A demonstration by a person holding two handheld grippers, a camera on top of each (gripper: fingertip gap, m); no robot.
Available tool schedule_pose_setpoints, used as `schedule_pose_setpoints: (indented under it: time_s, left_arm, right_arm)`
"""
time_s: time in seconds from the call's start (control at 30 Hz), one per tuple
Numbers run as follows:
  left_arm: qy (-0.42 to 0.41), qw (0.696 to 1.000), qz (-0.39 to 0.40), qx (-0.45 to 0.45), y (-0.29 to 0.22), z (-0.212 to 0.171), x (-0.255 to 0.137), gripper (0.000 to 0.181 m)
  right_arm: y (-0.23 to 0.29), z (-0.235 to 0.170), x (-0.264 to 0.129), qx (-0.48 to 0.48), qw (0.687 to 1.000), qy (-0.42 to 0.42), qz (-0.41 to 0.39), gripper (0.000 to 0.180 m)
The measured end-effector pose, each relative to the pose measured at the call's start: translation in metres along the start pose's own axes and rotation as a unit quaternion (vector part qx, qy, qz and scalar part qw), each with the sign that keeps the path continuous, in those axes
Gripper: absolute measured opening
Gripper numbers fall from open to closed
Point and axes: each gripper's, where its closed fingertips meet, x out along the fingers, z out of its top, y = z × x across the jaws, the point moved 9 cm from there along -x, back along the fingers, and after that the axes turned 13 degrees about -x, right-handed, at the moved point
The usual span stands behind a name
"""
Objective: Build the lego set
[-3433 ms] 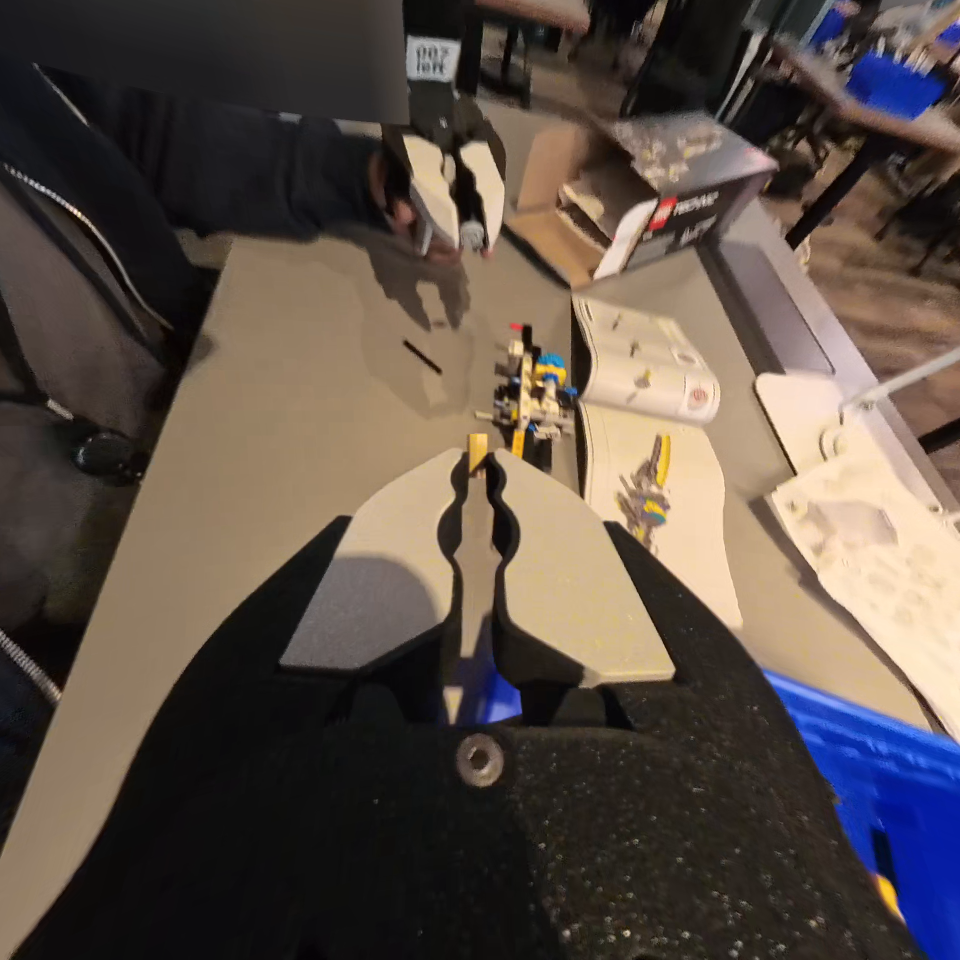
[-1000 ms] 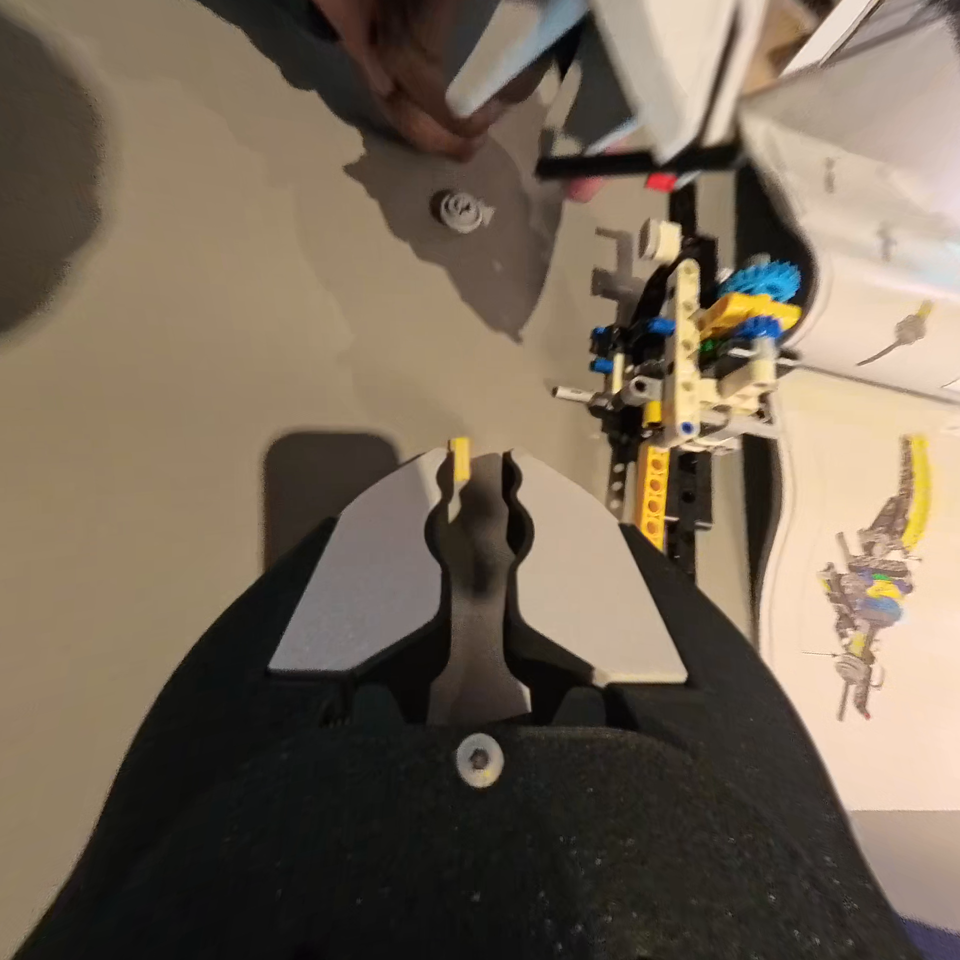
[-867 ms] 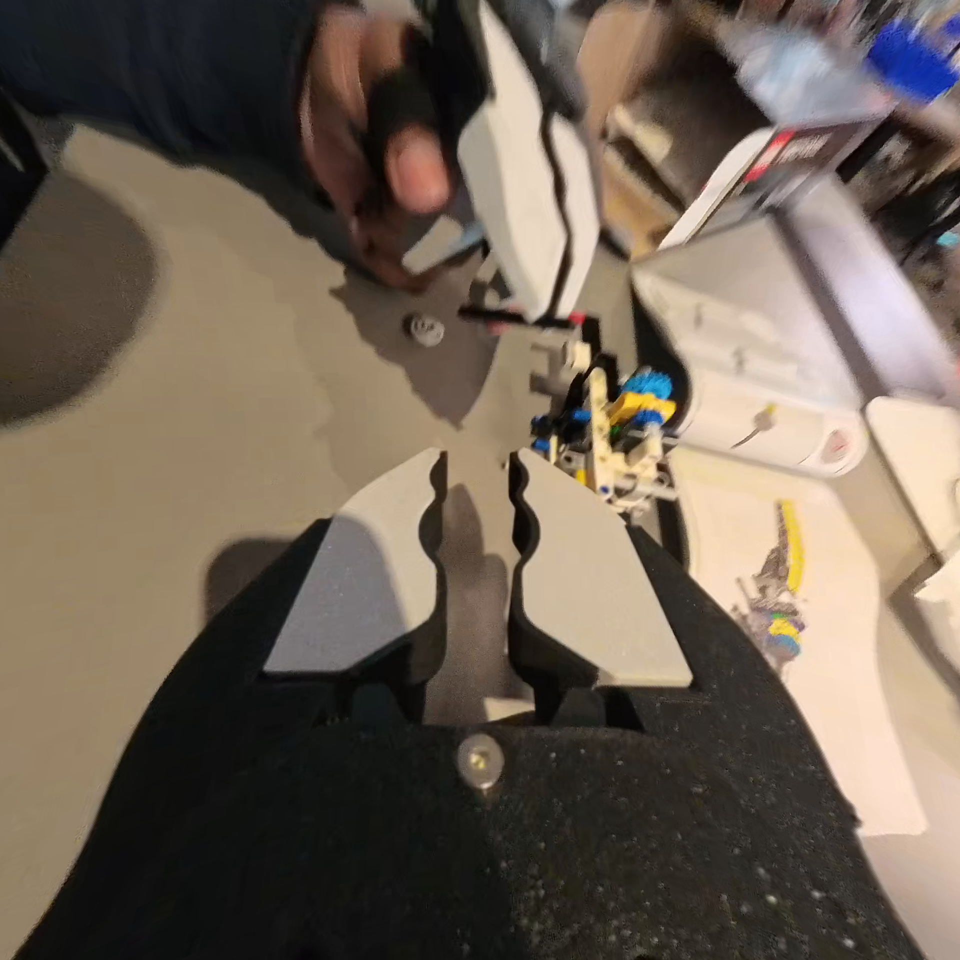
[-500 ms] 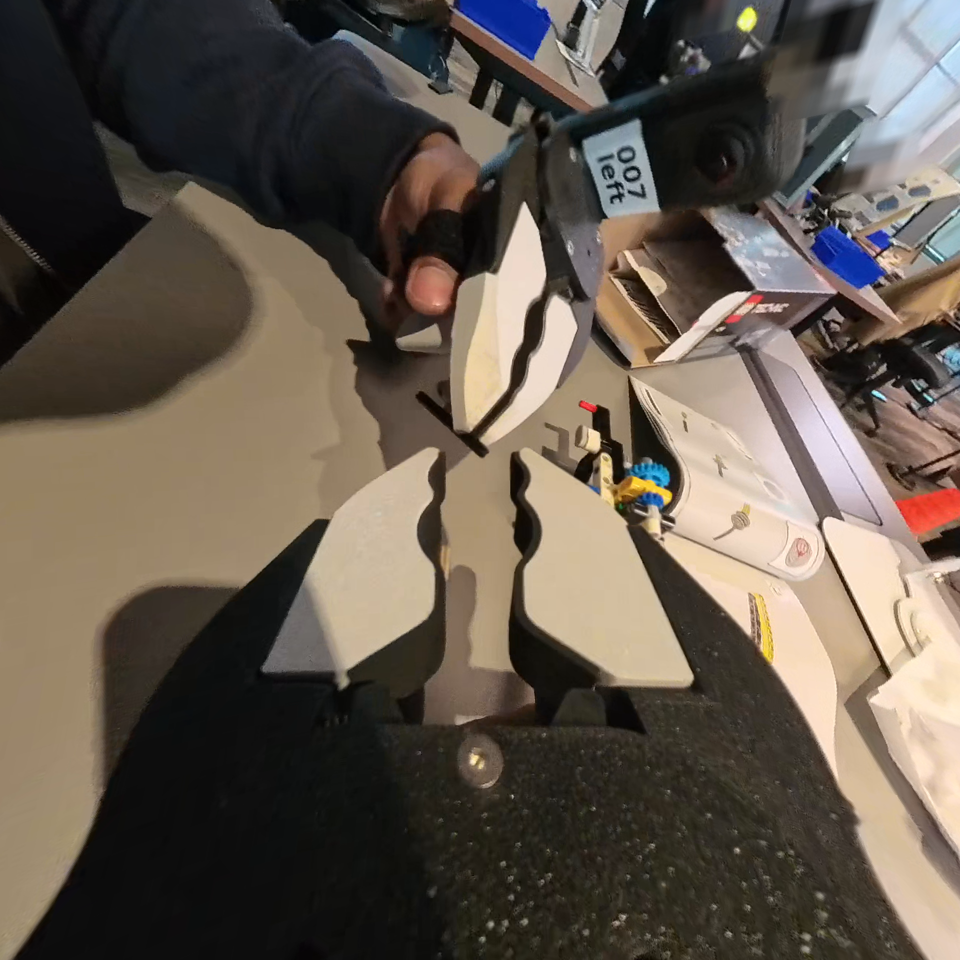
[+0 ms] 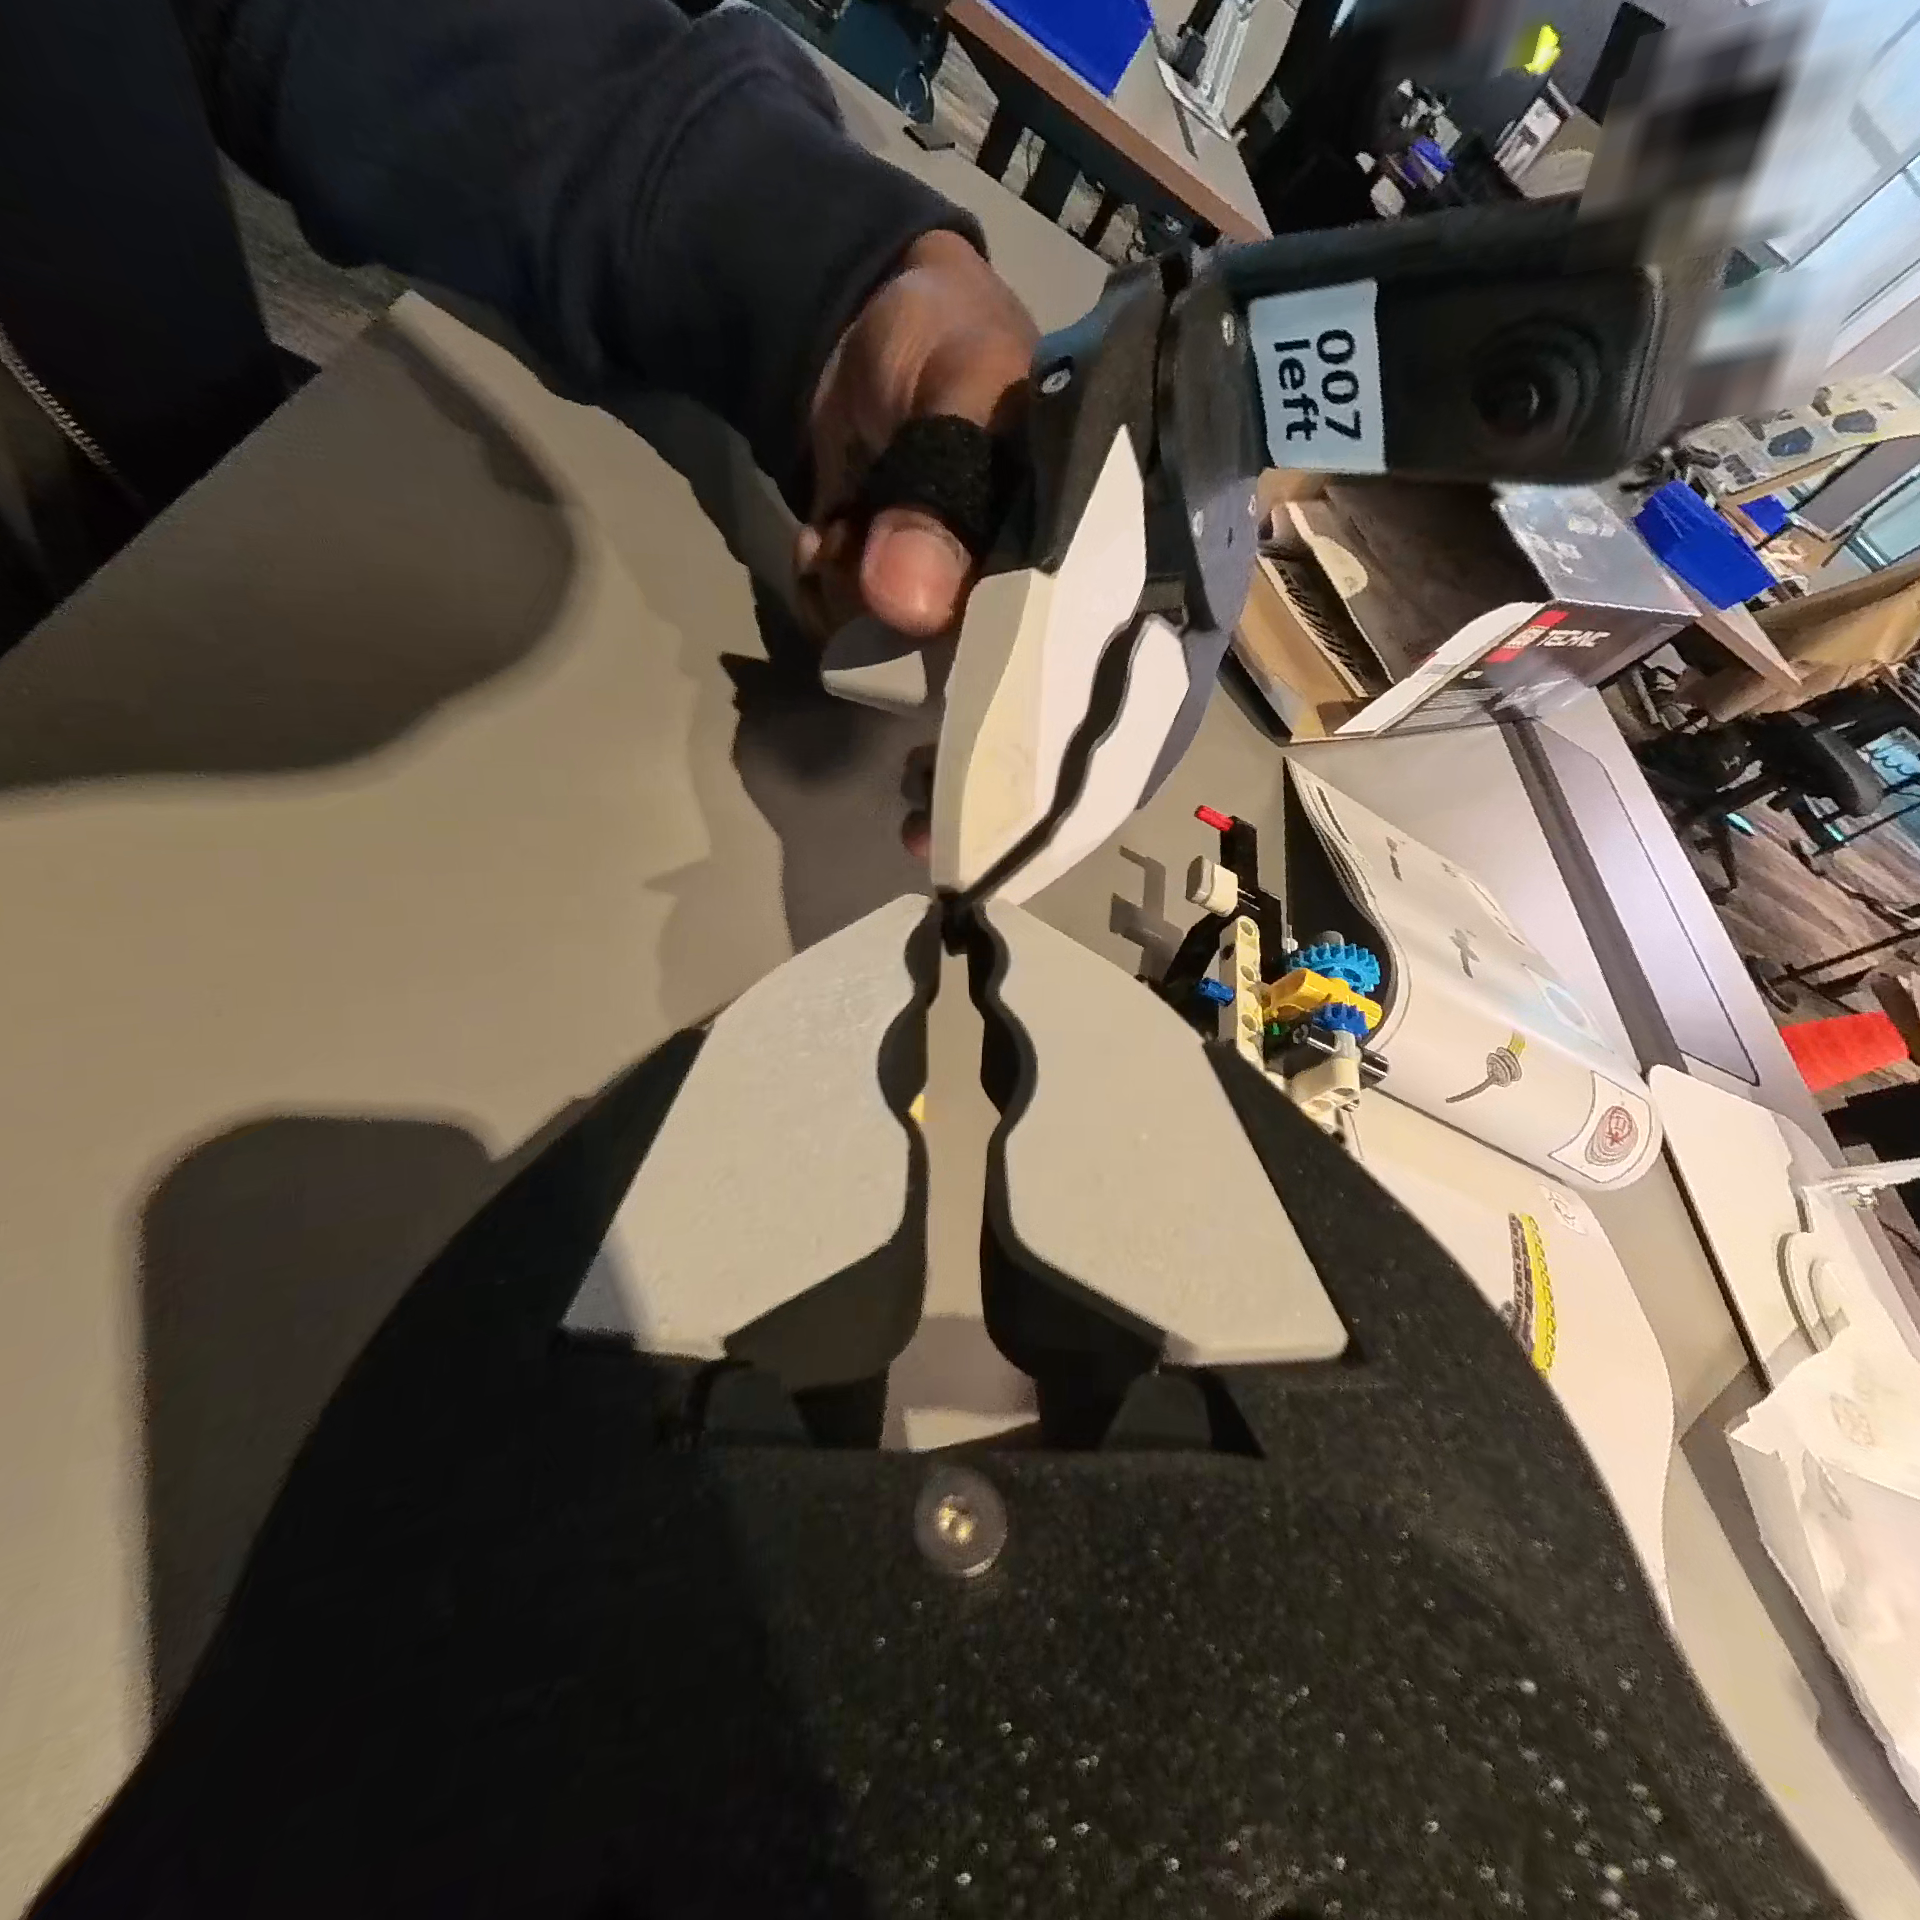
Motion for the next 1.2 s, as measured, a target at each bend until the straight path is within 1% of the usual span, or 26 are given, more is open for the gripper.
schedule_pose_setpoints:
  time_s: [0.2, 0.4, 0.63, 0.93, 1.03, 1.1, 1.2]
  left_arm:
    - [-0.046, 0.998, 0.015, 0.038, -0.004, 0.006, -0.017, 0.006]
    - [-0.093, 0.995, 0.008, 0.041, -0.005, 0.010, -0.026, 0.008]
    - [-0.104, 0.994, -0.004, 0.021, -0.003, 0.010, -0.022, 0.009]
    - [-0.111, 0.993, -0.027, 0.012, -0.004, 0.010, -0.018, 0.004]
    - [-0.108, 0.994, -0.006, 0.019, -0.002, 0.010, -0.020, 0.004]
    - [-0.112, 0.994, 0.002, 0.022, -0.002, 0.011, -0.024, 0.004]
    - [-0.104, 0.994, 0.029, 0.035, -0.002, 0.010, -0.029, 0.004]
  right_arm:
    - [-0.008, -0.001, -0.004, 0.019, 0.999, 0.005, -0.043, 0.004]
    - [-0.013, -0.001, -0.007, 0.031, 0.996, -0.005, -0.088, 0.004]
    - [-0.015, 0.002, -0.010, 0.028, 0.993, -0.017, -0.114, 0.004]
    - [-0.014, 0.003, -0.008, 0.031, 0.993, -0.018, -0.113, 0.004]
    - [-0.015, -0.001, -0.008, 0.054, 0.995, -0.003, -0.085, 0.005]
    - [-0.015, -0.006, -0.008, 0.085, 0.996, 0.015, -0.039, 0.012]
    - [-0.012, -0.017, -0.003, 0.145, 0.987, 0.052, 0.033, 0.016]
